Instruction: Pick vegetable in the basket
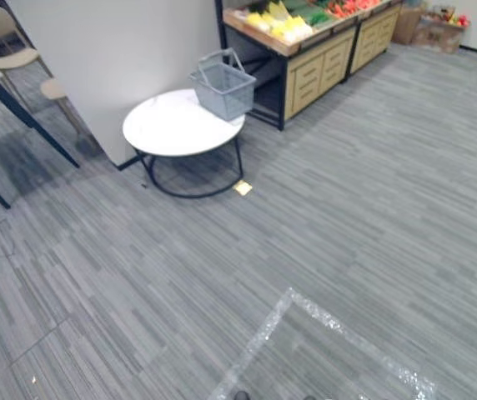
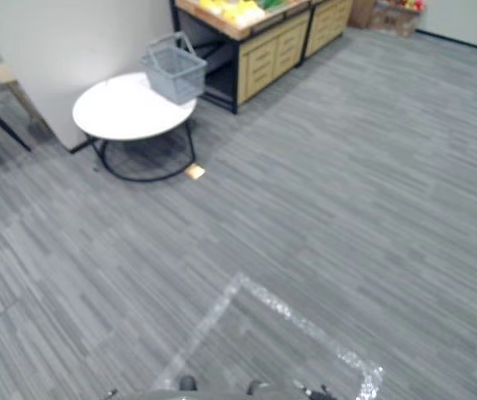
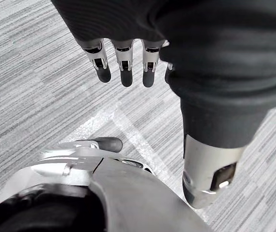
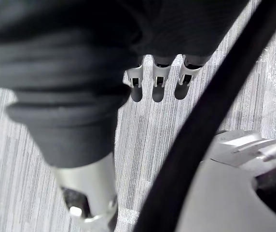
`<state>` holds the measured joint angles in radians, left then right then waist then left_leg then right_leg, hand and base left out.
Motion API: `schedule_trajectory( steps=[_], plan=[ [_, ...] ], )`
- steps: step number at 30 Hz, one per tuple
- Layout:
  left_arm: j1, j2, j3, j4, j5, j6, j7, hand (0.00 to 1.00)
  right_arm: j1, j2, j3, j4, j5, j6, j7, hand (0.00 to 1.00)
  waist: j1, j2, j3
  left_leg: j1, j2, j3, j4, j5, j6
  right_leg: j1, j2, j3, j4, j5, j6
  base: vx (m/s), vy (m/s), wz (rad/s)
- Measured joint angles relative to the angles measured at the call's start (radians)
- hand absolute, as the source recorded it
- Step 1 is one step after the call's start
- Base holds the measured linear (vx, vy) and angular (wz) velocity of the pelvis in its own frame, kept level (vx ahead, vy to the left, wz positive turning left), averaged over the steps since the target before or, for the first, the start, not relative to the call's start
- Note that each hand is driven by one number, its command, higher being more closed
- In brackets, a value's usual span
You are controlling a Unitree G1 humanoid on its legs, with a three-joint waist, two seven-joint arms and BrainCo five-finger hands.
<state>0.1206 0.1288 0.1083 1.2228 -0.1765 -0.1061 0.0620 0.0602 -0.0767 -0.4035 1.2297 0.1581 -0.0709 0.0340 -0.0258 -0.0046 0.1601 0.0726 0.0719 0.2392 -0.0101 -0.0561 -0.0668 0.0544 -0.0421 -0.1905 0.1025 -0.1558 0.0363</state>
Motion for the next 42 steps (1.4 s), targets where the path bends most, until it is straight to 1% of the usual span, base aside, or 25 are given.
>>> schedule_trajectory(
  steps=[2, 3, 5, 7, 8, 10, 11, 14, 16, 17, 19, 21, 22, 23, 24, 25, 26, 28, 30, 32, 34, 37, 40, 41, 42],
  plan=[
    [-0.003, 0.001, 0.042, -0.021, -0.01, -0.003, 0.0, 0.0, -0.001, 0.0, 0.018, 0.002, 0.0, 0.0, 0.001, 0.0, 0.002, -0.013, 0.023, -0.133, 0.035, 0.002, 0.304, -0.085, -0.031, -0.011, -0.01, 0.002, 0.045, -0.053, -0.017, 0.02, -0.067, 0.02],
    [-0.005, -0.004, 0.08, -0.051, -0.018, -0.003, -0.001, 0.0, 0.005, -0.003, 0.02, 0.009, 0.0, 0.001, 0.004, 0.0, 0.0, -0.014, 0.038, -0.234, 0.068, -0.013, 0.543, -0.081, -0.024, 0.013, -0.01, -0.012, 0.047, -0.061, -0.024, 0.04, -0.084, 0.16],
    [-0.003, -0.028, 0.116, -0.07, -0.019, -0.004, -0.005, 0.0, 0.022, -0.015, 0.018, 0.013, 0.0, 0.001, 0.003, 0.0, 0.002, 0.012, 0.063, -0.305, 0.109, -0.054, 0.769, -0.037, -0.006, 0.074, 0.008, -0.022, 0.06, -0.09, -0.027, 0.1, -0.038, 0.16],
    [0.004, -0.034, 0.143, -0.071, -0.022, -0.001, -0.011, 0.0, 0.025, -0.013, 0.021, 0.015, 0.0, 0.002, 0.002, 0.0, 0.005, 0.005, 0.072, -0.377, 0.103, -0.087, 0.913, 0.038, -0.006, 0.104, -0.003, -0.018, 0.076, -0.119, -0.038, 0.19, 0.009, 0.07],
    [0.004, -0.04, 0.156, -0.071, -0.043, 0.0, -0.015, 0.0, 0.013, -0.016, 0.019, 0.012, 0.0, 0.002, -0.001, 0.0, 0.007, 0.001, 0.07, -0.423, 0.075, -0.119, 0.937, -0.013, -0.007, 0.112, -0.011, -0.011, 0.077, -0.13, -0.037, 0.23, 0.035, -0.11],
    [0.009, -0.045, 0.153, -0.068, -0.055, 0.0, -0.019, 0.0, -0.027, -0.024, 0.018, 0.013, 0.0, 0.002, -0.002, 0.0, 0.016, 0.007, 0.074, -0.471, 0.036, -0.142, 0.812, -0.061, -0.01, 0.112, -0.033, 0.011, 0.071, -0.138, -0.032, 0.24, 0.069, -0.28],
    [0.013, -0.048, 0.148, -0.067, -0.056, 0.001, -0.021, 0.0, -0.051, -0.023, 0.02, 0.012, 0.0, 0.0, -0.001, 0.0, 0.03, 0.007, 0.077, -0.475, 0.018, -0.136, 0.636, -0.054, -0.008, 0.119, -0.05, 0.023, 0.058, -0.142, -0.026, 0.23, 0.088, -0.38],
    [0.048, -0.057, 0.134, -0.065, -0.054, 0.001, -0.022, 0.0, -0.08, -0.021, 0.028, -0.007, 0.019, -0.008, -0.002, 0.0, 0.042, 0.017, 0.077, -0.459, 0.031, -0.143, 0.152, 0.051, -0.021, 0.179, -0.059, 0.04, 0.001, -0.164, 0.025, 0.37, 0.189, -0.3],
    [0.052, -0.066, 0.133, -0.046, -0.052, 0.002, -0.022, 0.0, -0.083, -0.024, 0.055, -0.008, 0.02, -0.009, -0.002, 0.0, 0.065, 0.028, 0.077, -0.476, 0.059, -0.147, 0.075, 0.056, -0.019, 0.232, -0.067, 0.063, -0.02, -0.196, 0.063, 0.53, 0.352, -0.35],
    [0.06, -0.059, 0.14, -0.038, -0.049, 0.003, -0.024, 0.0, -0.088, -0.022, 0.06, -0.005, 0.021, -0.012, -0.003, 0.0, 0.076, 0.013, 0.074, -0.489, 0.048, -0.128, 0.132, 0.14, -0.019, 0.262, -0.099, 0.067, -0.04, -0.21, 0.07, 0.58, 0.399, -0.52],
    [0.06, -0.048, 0.142, -0.039, -0.04, 0.0, -0.023, 0.0, -0.102, 0.0, 0.064, 0.004, 0.022, -0.026, 0.001, 0.0, 0.086, -0.02, 0.06, -0.515, 0.009, -0.102, 0.225, 0.176, -0.004, 0.248, -0.151, 0.1, -0.003, -0.184, 0.023, 0.56, 0.32, -0.32],
    [0.059, -0.028, 0.138, -0.034, -0.035, 0.0, -0.025, 0.0, -0.107, 0.021, 0.061, 0.003, 0.021, -0.032, 0.013, 0.0, 0.083, -0.052, 0.04, -0.495, -0.054, -0.074, 0.263, 0.125, 0.072, 0.163, -0.219, 0.166, 0.188, -0.071, 0.038, 0.66, 0.333, -0.04],
    [0.057, -0.023, 0.138, -0.034, -0.035, 0.0, -0.025, 0.0, -0.104, 0.021, 0.055, 0.005, 0.021, -0.028, 0.015, 0.0, 0.082, -0.057, 0.041, -0.471, -0.067, -0.063, 0.265, 0.105, 0.086, 0.139, -0.232, 0.182, 0.259, -0.025, 0.043, 0.66, 0.311, 0.02],
    [0.058, -0.018, 0.138, -0.032, -0.033, 0.001, -0.025, 0.0, -0.09, 0.019, 0.053, 0.002, 0.019, -0.027, 0.017, 0.0, 0.081, -0.058, 0.041, -0.408, -0.09, -0.055, 0.262, 0.06, 0.104, 0.081, -0.249, 0.206, 0.429, 0.115, 0.04, 0.66, 0.306, 0.02],
    [0.062, -0.021, 0.129, -0.033, -0.03, 0.002, -0.025, 0.0, -0.07, 0.02, 0.052, -0.003, 0.018, -0.028, 0.019, 0.0, 0.075, -0.059, 0.041, -0.324, -0.111, -0.056, 0.242, 0.017, 0.122, 0.027, -0.267, 0.21, 0.593, 0.326, 0.03, 0.65, 0.291, 0.05],
    [0.063, -0.017, 0.123, -0.035, -0.019, 0.002, -0.025, 0.0, -0.062, 0.022, 0.052, -0.005, 0.018, -0.028, 0.02, 0.0, 0.07, -0.062, 0.041, -0.285, -0.12, -0.058, 0.23, -0.002, 0.126, -0.011, -0.276, 0.207, 0.7, 0.356, 0.032, 0.61, 0.256, 0.12],
    [0.063, -0.004, 0.111, -0.041, -0.006, 0.006, -0.025, 0.0, -0.056, 0.024, 0.043, -0.016, 0.027, -0.032, 0.02, 0.0, 0.051, -0.067, 0.04, -0.203, -0.138, -0.068, 0.211, -0.034, 0.135, -0.1, -0.29, 0.19, 0.91, 0.32, 0.029, 0.7, 0.247, 0.16],
    [0.036, 0.003, 0.084, -0.043, -0.003, 0.007, -0.023, 0.0, -0.042, 0.013, 0.043, -0.048, 0.029, -0.039, 0.02, 0.0, 0.02, -0.054, 0.046, -0.054, -0.149, -0.1, 0.15, -0.068, 0.148, -0.214, -0.289, 0.097, 1.077, 0.151, 0.008, 0.64, 0.188, 0.25],
    [-0.013, 0.009, 0.065, -0.049, -0.002, 0.007, -0.02, 0.0, -0.027, 0.007, 0.04, -0.057, 0.031, -0.043, 0.018, 0.0, 0.0, -0.039, 0.056, 0.076, -0.145, -0.137, 0.087, -0.09, 0.159, -0.295, -0.281, -0.02, 1.003, 0.004, 0.004, 0.54, 0.055, 0.39],
    [-0.059, 0.0, 0.064, -0.054, -0.002, 0.003, -0.013, 0.0, -0.016, 0.013, 0.027, -0.065, 0.049, -0.048, 0.019, 0.0, -0.006, -0.028, 0.058, 0.143, -0.124, -0.16, 0.068, -0.127, 0.152, -0.351, -0.249, -0.095, 0.783, -0.024, 0.0, 0.54, -0.048, 0.48],
    [-0.093, -0.014, 0.065, -0.08, -0.004, -0.003, -0.002, 0.0, -0.007, 0.025, 0.015, -0.076, 0.051, -0.047, 0.018, 0.0, -0.026, -0.026, 0.059, 0.183, -0.096, -0.191, 0.063, -0.168, 0.133, -0.385, -0.214, -0.138, 0.497, 0.001, 0.025, 0.5, -0.142, 0.57],
    [-0.118, -0.056, 0.097, -0.106, -0.006, -0.017, 0.003, 0.0, 0.007, 0.039, -0.004, -0.077, 0.047, -0.041, 0.015, 0.0, -0.026, -0.033, 0.056, 0.249, -0.055, -0.224, 0.061, -0.262, 0.084, -0.401, -0.162, -0.124, 0.021, 0.139, 0.063, 0.63, -0.251, 0.36],
    [-0.109, -0.109, 0.16, -0.091, -0.006, -0.016, 0.003, 0.0, 0.014, 0.032, -0.024, -0.078, 0.04, -0.036, 0.014, 0.0, -0.029, 0.011, 0.057, 0.282, 0.008, -0.243, 0.132, -0.288, 0.074, -0.427, -0.143, -0.119, 0.163, 0.236, 0.017, 0.59, -0.228, 0.19],
    [-0.102, -0.125, 0.175, -0.079, -0.007, -0.015, 0.003, 0.0, 0.015, 0.017, -0.027, -0.076, 0.037, -0.034, 0.014, 0.0, -0.026, 0.039, 0.05, 0.273, 0.036, -0.253, 0.214, -0.262, 0.043, -0.416, -0.118, -0.124, 0.217, 0.219, -0.037, 0.84, -0.356, 0.04],
    [-0.084, -0.138, 0.181, -0.075, -0.007, -0.014, 0.002, 0.0, 0.015, 0.008, -0.032, -0.075, 0.036, -0.03, 0.015, 0.0, -0.024, 0.063, 0.04, 0.247, 0.061, -0.258, 0.303, -0.224, 0.01, -0.4, -0.098, -0.138, 0.244, 0.177, -0.055, 0.71, -0.324, -0.04]
  ],
)
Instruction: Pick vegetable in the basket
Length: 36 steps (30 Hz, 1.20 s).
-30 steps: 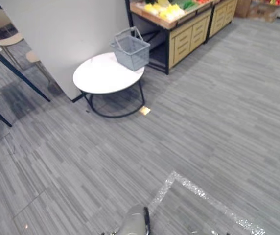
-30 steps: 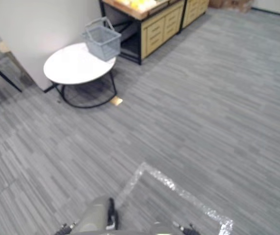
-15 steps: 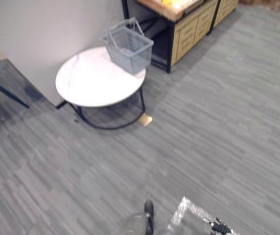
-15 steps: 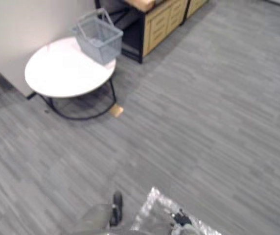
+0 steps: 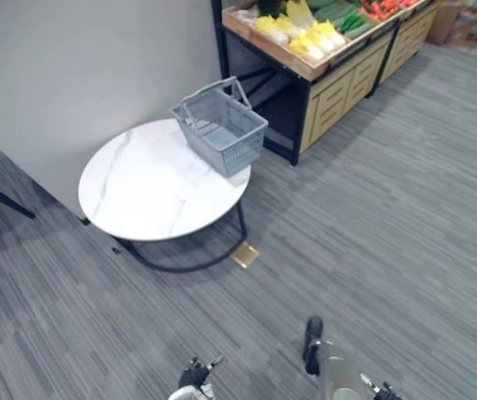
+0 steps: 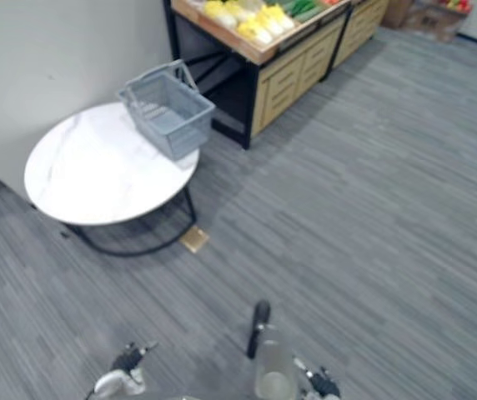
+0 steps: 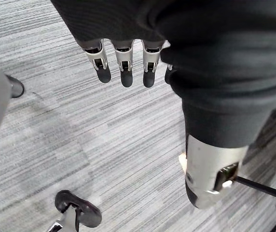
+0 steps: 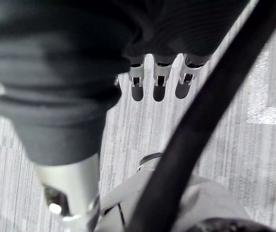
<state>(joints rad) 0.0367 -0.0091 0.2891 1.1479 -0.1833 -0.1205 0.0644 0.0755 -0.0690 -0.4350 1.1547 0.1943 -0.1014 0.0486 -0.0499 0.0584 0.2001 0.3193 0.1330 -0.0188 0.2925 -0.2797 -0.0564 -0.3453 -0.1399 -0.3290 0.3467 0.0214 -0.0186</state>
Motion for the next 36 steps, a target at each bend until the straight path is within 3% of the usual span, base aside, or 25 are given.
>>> schedule_trajectory(
  steps=[1, 2, 3, 4, 6, 8, 11, 12, 13, 15, 16, 18, 19, 21, 23, 26, 28, 31, 32, 35, 36],
  plan=[
    [0.011, -0.002, 0.006, 0.001, 0.0, -0.001, -0.003, 0.0, -0.001, -0.002, 0.0, 0.0, -0.001, 0.001, 0.0, 0.0, -0.001, 0.008, -0.004, -0.03, 0.008, -0.006, 0.074, 0.041, -0.009, 0.014, 0.006, -0.007, 0.014, -0.017, 0.003, 0.83, -0.358, 0.11],
    [0.013, 0.002, 0.033, 0.004, -0.005, 0.001, -0.004, 0.0, -0.003, -0.005, 0.001, -0.001, -0.003, 0.002, 0.002, 0.0, -0.006, 0.01, -0.004, -0.124, 0.007, -0.037, 0.296, 0.224, -0.052, 0.079, 0.004, -0.027, 0.02, -0.073, 0.007, 0.68, -0.266, 0.21],
    [0.013, 0.003, 0.034, 0.005, -0.008, 0.002, -0.004, 0.0, -0.003, -0.008, 0.006, 0.0, -0.008, 0.004, 0.001, 0.0, -0.003, 0.009, -0.002, -0.163, 0.008, -0.049, 0.387, 0.282, -0.102, 0.112, 0.001, -0.032, 0.007, -0.09, 0.005, 0.77, -0.276, 0.37],
    [0.012, 0.008, 0.041, 0.004, -0.01, 0.0, -0.011, 0.0, -0.004, -0.013, 0.014, 0.0, -0.022, 0.006, 0.001, 0.0, 0.001, -0.002, 0.009, -0.239, 0.035, -0.018, 0.561, 0.285, -0.128, 0.189, 0.003, -0.044, -0.02, -0.124, 0.003, 0.59, -0.183, 0.35],
    [0.013, 0.019, 0.074, 0.001, -0.017, -0.001, -0.026, 0.0, -0.01, -0.022, 0.046, 0.001, -0.033, 0.006, -0.004, 0.0, 0.007, -0.011, 0.019, -0.343, 0.088, 0.103, 0.742, 0.215, -0.065, 0.355, 0.009, -0.054, -0.088, -0.186, 0.004, 0.54, -0.171, 0.35],
    [0.012, 0.024, 0.072, -0.014, -0.039, -0.003, -0.03, 0.0, -0.021, -0.036, 0.074, 0.005, -0.03, 0.004, -0.005, 0.0, 0.031, -0.012, 0.021, -0.429, 0.096, 0.191, 0.747, 0.145, -0.038, 0.443, 0.005, -0.057, -0.137, -0.197, 0.018, 0.42, -0.108, -0.1],
    [0.018, 0.045, 0.069, -0.013, -0.041, -0.003, -0.028, 0.0, -0.075, -0.03, 0.1, 0.004, -0.027, 0.003, -0.005, 0.0, 0.042, -0.013, 0.021, -0.546, 0.064, 0.261, 0.526, 0.104, -0.029, 0.518, -0.005, -0.049, -0.194, -0.205, 0.063, 0.38, 0.021, -0.28],
    [0.04, 0.052, 0.056, -0.002, -0.04, -0.001, -0.026, 0.0, -0.081, -0.03, 0.111, 0.002, -0.023, 0.001, -0.004, 0.0, 0.057, -0.016, 0.022, -0.538, 0.021, 0.297, 0.271, 0.124, -0.011, 0.564, -0.017, -0.049, -0.223, -0.217, 0.093, 0.43, 0.107, -0.2],
    [0.052, 0.051, 0.049, 0.004, -0.04, 0.0, -0.025, 0.0, -0.084, -0.031, 0.124, -0.001, -0.019, 0.001, -0.004, 0.0, 0.057, -0.015, 0.021, -0.53, 0.001, 0.309, 0.161, 0.153, -0.002, 0.582, -0.017, -0.05, -0.235, -0.223, 0.106, 0.55, 0.174, -0.13],
    [0.102, 0.049, 0.027, 0.03, -0.04, 0.002, -0.023, 0.0, -0.072, -0.045, 0.155, 0.0, -0.018, 0.0, -0.004, 0.0, 0.06, 0.007, 0.012, -0.511, -0.025, 0.341, -0.128, 0.304, 0.026, 0.646, 0.005, -0.056, -0.267, -0.255, 0.154, 0.56, 0.23, 0.08],
    [0.119, 0.061, 0.03, 0.049, -0.044, 0.012, -0.024, 0.0, -0.073, -0.031, 0.177, 0.004, -0.018, 0.002, -0.006, 0.0, 0.074, -0.024, 0.003, -0.496, -0.059, 0.359, -0.132, 0.364, 0.114, 0.684, -0.013, -0.05, -0.284, -0.268, 0.167, 0.51, 0.189, 0.17],
    [0.121, 0.091, 0.017, 0.046, -0.04, 0.015, -0.018, 0.0, -0.078, -0.023, 0.206, 0.003, -0.018, -0.001, 0.001, 0.0, 0.083, -0.08, -0.009, -0.501, -0.12, 0.358, -0.152, 0.33, 0.125, 0.678, -0.059, -0.047, -0.284, -0.246, 0.157, 0.42, 0.13, 0.38],
    [0.121, 0.093, 0.017, 0.047, -0.04, 0.015, -0.018, 0.0, -0.084, -0.024, 0.205, 0.003, -0.018, -0.002, 0.001, 0.0, 0.086, -0.084, -0.01, -0.491, -0.143, 0.343, -0.152, 0.317, 0.137, 0.674, -0.076, -0.043, -0.251, -0.23, 0.152, 0.53, 0.214, 0.56],
    [0.132, 0.091, 0.017, 0.057, -0.04, 0.015, -0.017, 0.0, -0.08, -0.029, 0.205, 0.003, -0.019, -0.011, 0.003, 0.0, 0.085, -0.079, -0.014, -0.423, -0.178, 0.312, -0.167, 0.277, 0.149, 0.632, -0.126, 0.001, -0.037, -0.203, 0.166, 0.46, 0.206, 0.44],
    [0.133, 0.094, -0.012, 0.069, -0.039, 0.021, -0.018, 0.0, -0.073, -0.022, 0.206, -0.001, -0.02, -0.015, 0.007, 0.0, 0.079, -0.067, -0.017, -0.327, -0.188, 0.273, -0.191, 0.226, 0.131, 0.46, -0.179, 0.094, 0.437, -0.106, 0.204, 0.37, 0.123, 0.38],
    [0.135, 0.111, -0.06, 0.069, -0.039, 0.025, -0.022, 0.0, -0.052, -0.012, 0.197, -0.02, -0.018, -0.021, 0.006, 0.0, 0.069, -0.061, -0.013, -0.205, -0.195, 0.214, -0.228, 0.211, 0.12, 0.311, -0.212, 0.067, 0.721, -0.145, 0.168, 0.37, 0.021, 0.57],
    [0.126, 0.113, -0.057, 0.066, -0.039, 0.026, -0.021, 0.0, -0.052, -0.012, 0.195, -0.021, -0.019, -0.024, 0.006, 0.0, 0.061, -0.068, -0.016, -0.146, -0.191, 0.168, -0.256, 0.209, 0.115, 0.278, -0.225, 0.008, 0.659, -0.207, 0.153, 0.3, -0.089, 0.75],
    [0.113, 0.11, -0.044, 0.063, -0.04, 0.022, -0.02, 0.0, -0.053, -0.007, 0.171, -0.018, -0.019, -0.031, 0.006, 0.0, 0.056, -0.071, -0.016, -0.125, -0.171, 0.079, -0.253, 0.186, 0.079, 0.265, -0.209, 0.02, 0.276, -0.222, 0.142, 0.25, -0.222, 0.81],
    [0.112, 0.108, -0.036, 0.062, -0.04, 0.022, -0.019, 0.0, -0.052, -0.002, 0.163, -0.015, -0.019, -0.031, 0.005, 0.0, 0.059, -0.072, -0.016, -0.13, -0.157, 0.053, -0.253, 0.171, 0.057, 0.269, -0.181, 0.075, 0.098, -0.209, 0.149, 0.17, -0.305, 0.49],
    [0.11, 0.108, 0.004, 0.063, -0.039, 0.021, -0.016, 0.0, -0.052, 0.017, 0.126, 0.0, -0.018, -0.03, 0.004, 0.0, 0.065, -0.092, -0.025, -0.167, -0.133, -0.006, -0.243, 0.14, 0.025, 0.268, -0.145, 0.205, -0.151, -0.148, 0.154, 0.17, -0.413, 0.59],
    [0.114, 0.108, 0.056, 0.063, -0.039, 0.021, -0.013, 0.0, -0.038, 0.026, 0.112, 0.005, -0.019, -0.027, 0.004, 0.0, 0.072, -0.126, -0.034, -0.177, -0.115, -0.023, -0.236, 0.124, 0.0, 0.283, -0.138, 0.216, -0.199, -0.052, 0.2, 0.15, -0.424, 0.68]
  ],
)
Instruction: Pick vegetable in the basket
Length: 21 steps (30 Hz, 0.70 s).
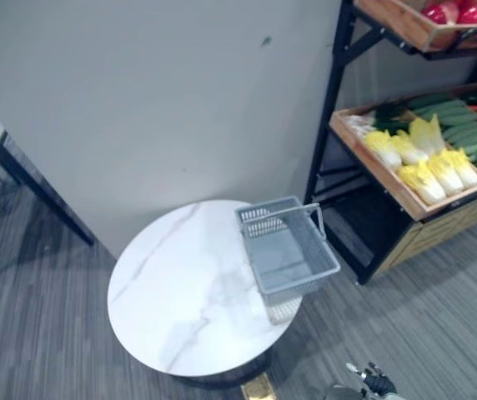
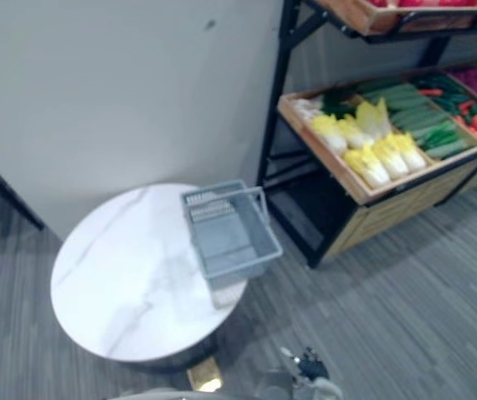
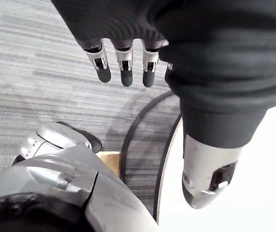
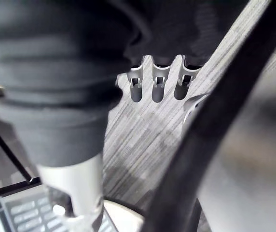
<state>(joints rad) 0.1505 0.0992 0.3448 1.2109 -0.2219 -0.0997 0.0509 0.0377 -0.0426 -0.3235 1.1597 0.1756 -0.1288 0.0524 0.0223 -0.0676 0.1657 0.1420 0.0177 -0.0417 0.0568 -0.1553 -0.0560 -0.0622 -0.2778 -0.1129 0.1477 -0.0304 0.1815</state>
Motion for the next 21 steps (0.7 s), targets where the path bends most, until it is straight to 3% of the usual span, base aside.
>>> schedule_trajectory(
  steps=[1, 2, 3, 5, 7, 11, 15, 19, 21],
  plan=[
    [0.001, 0.0, 0.02, 0.001, 0.0, 0.001, 0.001, 0.0, 0.005, 0.005, -0.009, -0.001, 0.0, 0.001, 0.0, 0.0, 0.002, 0.004, -0.002, 0.002, 0.015, 0.005, -0.005, -0.001, -0.006, 0.006, 0.008, -0.027, 0.004, 0.033, 0.0, 0.22, -0.584, 0.94],
    [0.005, -0.026, 0.046, 0.001, 0.0, 0.0, 0.003, 0.0, 0.01, -0.017, -0.021, 0.0, -0.001, 0.003, -0.002, 0.0, -0.001, 0.031, -0.012, 0.002, 0.075, 0.009, -0.022, 0.015, -0.023, 0.019, 0.044, -0.083, 0.01, 0.006, -0.027, 0.25, -0.51, 0.88],
    [0.006, -0.05, 0.055, 0.001, 0.0, 0.0, 0.003, 0.0, 0.014, -0.043, -0.021, 0.011, -0.003, 0.014, -0.002, 0.0, 0.003, 0.07, -0.017, 0.005, 0.126, 0.03, -0.044, 0.055, -0.065, 0.035, 0.081, -0.129, 0.01, -0.006, -0.044, 0.21, -0.4, 0.87],
    [0.011, -0.062, 0.057, 0.002, 0.0, 0.0, 0.002, 0.0, 0.007, -0.059, -0.02, 0.031, -0.005, 0.02, -0.002, 0.0, -0.004, 0.09, -0.019, 0.019, 0.164, 0.029, -0.082, 0.095, -0.097, 0.059, 0.111, -0.182, 0.011, -0.021, -0.069, 0.16, -0.249, 0.71],
    [0.016, -0.061, 0.067, 0.003, -0.001, 0.001, 0.001, 0.0, 0.004, -0.059, -0.018, 0.036, -0.013, 0.023, -0.004, 0.0, 0.0, 0.088, -0.02, 0.015, 0.187, 0.031, -0.083, 0.139, -0.11, 0.099, 0.135, -0.233, 0.003, -0.036, -0.093, 0.18, -0.314, 0.73],
    [0.014, -0.045, 0.019, 0.001, -0.01, 0.0, -0.005, 0.0, 0.003, -0.062, 0.019, 0.036, -0.013, 0.019, -0.012, 0.0, -0.006, 0.061, -0.013, -0.071, 0.166, 0.06, -0.021, 0.212, -0.088, 0.135, 0.108, -0.349, -0.008, -0.059, -0.101, 0.05, -0.17, 0.79],
    [0.015, -0.039, -0.019, 0.001, -0.009, 0.001, 0.013, 0.0, -0.006, -0.071, 0.019, 0.033, -0.013, 0.017, -0.025, 0.0, -0.006, 0.078, -0.011, -0.067, 0.158, 0.116, -0.094, 0.279, -0.082, 0.15, 0.107, -0.399, -0.026, -0.06, -0.1, -0.04, -0.064, 0.46],
    [0.02, -0.047, -0.037, 0.001, -0.009, 0.001, 0.025, 0.0, -0.036, -0.113, 0.019, -0.036, -0.021, 0.016, -0.061, 0.0, -0.019, 0.108, -0.013, -0.093, 0.177, 0.141, -0.144, 0.268, -0.087, 0.09, 0.137, -0.366, -0.039, -0.062, -0.089, -0.12, 0.001, 0.02],
    [0.025, -0.044, -0.054, -0.003, -0.008, -0.002, 0.031, 0.0, -0.036, -0.149, 0.019, -0.178, -0.061, 0.017, -0.104, 0.0, -0.019, 0.115, -0.015, -0.107, 0.176, 0.195, -0.151, 0.222, -0.082, 0.048, 0.15, -0.29, -0.045, -0.049, -0.073, -0.09, 0.098, -0.35]
  ],
)
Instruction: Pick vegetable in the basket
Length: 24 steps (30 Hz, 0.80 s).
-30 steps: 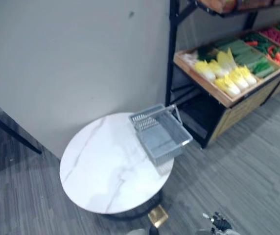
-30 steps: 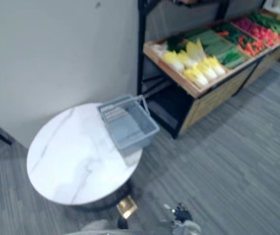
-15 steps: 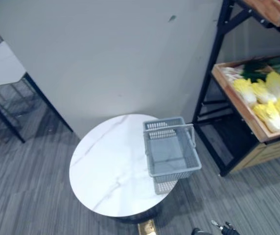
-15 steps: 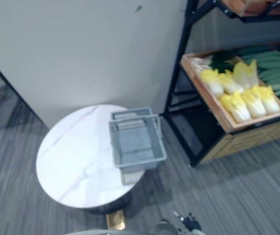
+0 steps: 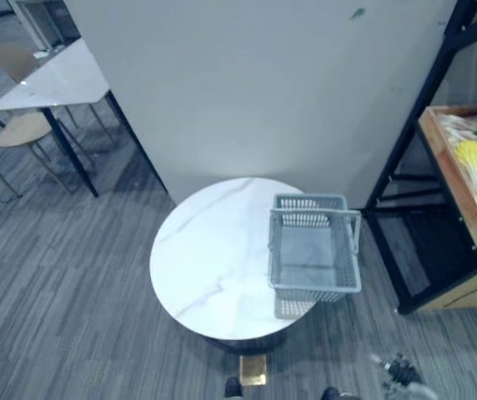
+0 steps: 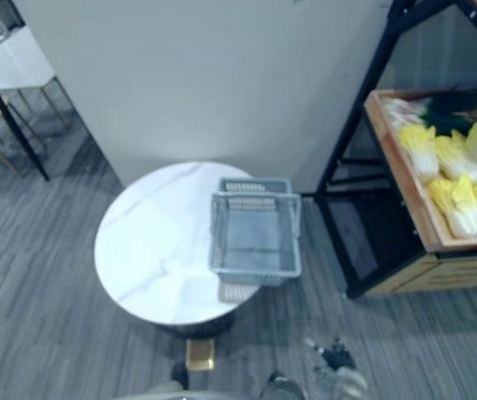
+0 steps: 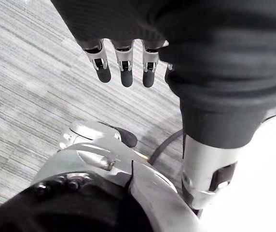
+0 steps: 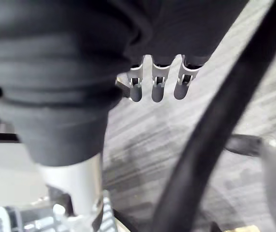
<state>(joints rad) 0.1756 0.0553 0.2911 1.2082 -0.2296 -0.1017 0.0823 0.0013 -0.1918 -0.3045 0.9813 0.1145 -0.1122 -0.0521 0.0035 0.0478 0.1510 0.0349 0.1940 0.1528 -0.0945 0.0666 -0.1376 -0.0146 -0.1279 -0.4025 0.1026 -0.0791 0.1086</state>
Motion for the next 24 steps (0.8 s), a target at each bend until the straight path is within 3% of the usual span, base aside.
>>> schedule_trajectory(
  steps=[3, 6, 10, 13, 18, 24],
  plan=[
    [0.014, 0.026, -0.059, -0.016, 0.01, -0.004, 0.003, 0.0, -0.021, -0.073, 0.023, -0.243, -0.115, -0.003, -0.044, 0.0, -0.003, -0.022, 0.01, -0.002, -0.028, 0.043, -0.004, -0.01, 0.014, -0.006, -0.015, 0.061, -0.055, 0.055, 0.01, -0.02, 0.109, -0.47],
    [0.013, 0.039, -0.108, -0.027, 0.017, -0.008, 0.004, 0.0, -0.077, -0.152, 0.061, -0.385, -0.236, -0.006, -0.078, 0.0, -0.005, -0.026, 0.009, -0.02, -0.053, 0.073, -0.004, -0.014, 0.02, -0.036, -0.034, 0.093, -0.076, 0.091, 0.018, 0.0, 0.098, -0.32],
    [-0.014, 0.061, -0.147, -0.037, 0.018, -0.021, 0.004, 0.0, -0.268, -0.241, 0.224, -0.564, -0.377, -0.007, -0.108, 0.0, 0.001, -0.034, 0.04, -0.056, -0.079, 0.079, 0.0, 0.002, 0.043, -0.072, -0.047, 0.113, -0.091, 0.138, 0.015, 0.05, 0.055, -0.06],
    [-0.027, 0.067, -0.147, -0.063, 0.018, -0.021, 0.01, 0.0, -0.416, -0.247, 0.36, -0.641, -0.439, -0.025, -0.109, 0.0, 0.025, -0.05, 0.069, -0.083, -0.082, 0.073, 0.0, 0.008, 0.05, -0.093, -0.043, 0.107, -0.099, 0.147, 0.009, 0.02, 0.015, 0.08],
    [-0.075, 0.066, -0.145, -0.089, 0.017, -0.021, 0.014, 0.0, -0.823, -0.312, 0.563, -0.522, -0.509, -0.031, -0.098, 0.0, 0.072, -0.055, 0.157, -0.121, -0.083, 0.027, 0.0, 0.026, 0.059, -0.102, -0.042, 0.074, -0.102, 0.157, 0.004, 0.02, 0.004, 0.24],
    [-0.082, 0.066, -0.143, -0.113, 0.012, -0.025, 0.032, 0.0, -1.085, -0.323, 0.666, -0.264, -0.55, -0.02, -0.091, 0.0, 0.112, -0.064, 0.21, -0.156, -0.089, -0.008, 0.0, 0.033, 0.059, -0.113, -0.046, 0.062, -0.108, 0.157, 0.004, 0.03, 0.017, 0.18]
  ],
)
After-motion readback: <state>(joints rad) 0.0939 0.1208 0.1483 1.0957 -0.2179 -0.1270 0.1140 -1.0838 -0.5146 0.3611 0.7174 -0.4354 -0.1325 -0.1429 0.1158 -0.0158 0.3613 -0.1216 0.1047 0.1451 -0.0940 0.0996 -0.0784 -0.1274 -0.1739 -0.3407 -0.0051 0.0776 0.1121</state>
